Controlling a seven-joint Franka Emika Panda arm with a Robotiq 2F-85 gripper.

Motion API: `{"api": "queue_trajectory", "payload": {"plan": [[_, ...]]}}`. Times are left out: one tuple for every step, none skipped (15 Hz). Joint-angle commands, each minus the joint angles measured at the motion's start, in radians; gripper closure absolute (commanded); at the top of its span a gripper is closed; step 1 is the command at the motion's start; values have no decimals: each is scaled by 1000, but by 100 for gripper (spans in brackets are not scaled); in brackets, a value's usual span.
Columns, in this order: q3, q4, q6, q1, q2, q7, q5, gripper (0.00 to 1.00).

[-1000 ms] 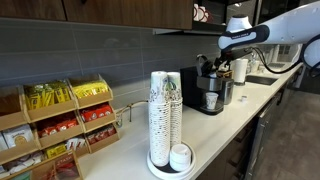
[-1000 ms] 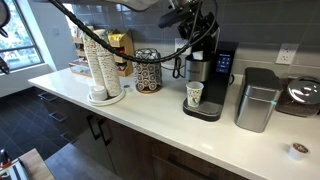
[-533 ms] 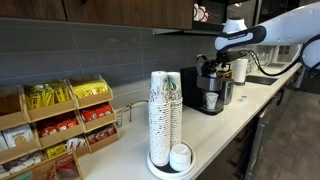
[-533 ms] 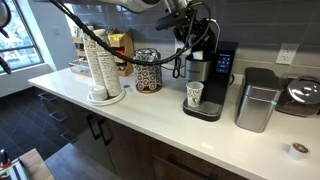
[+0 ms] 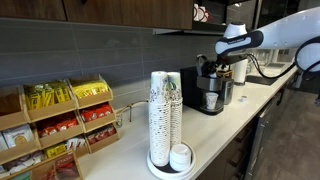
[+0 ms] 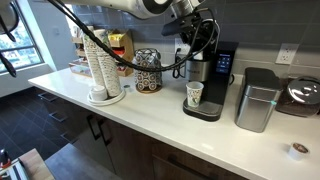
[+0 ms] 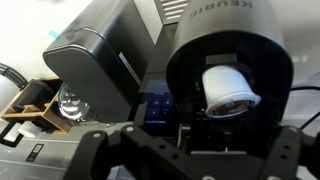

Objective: Open the lid of the coffee machine and place the pod inside

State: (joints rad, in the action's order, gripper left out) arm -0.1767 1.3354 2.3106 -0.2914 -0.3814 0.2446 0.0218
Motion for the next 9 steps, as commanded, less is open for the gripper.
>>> {"api": "queue_trajectory", "payload": {"plan": [[-6,-6,31,-10,-21,-20,-10,0],[-9,-7,33,-11,-25,-24,-7,0],[-12,-7,34,-11,-28,-26,-3,0],[-16,-8,31,-11,-30,-31,2,0],[-21,-10,25,-9,-32,-39,7,0],[-25,-11,21,-8,-33,-49,13,0],[-29,-13,18,-7,-34,-57,17,0],[-34,-14,20,-6,-36,-66,21,0],[-39,-15,19,-5,-37,-77,27,0]]}}
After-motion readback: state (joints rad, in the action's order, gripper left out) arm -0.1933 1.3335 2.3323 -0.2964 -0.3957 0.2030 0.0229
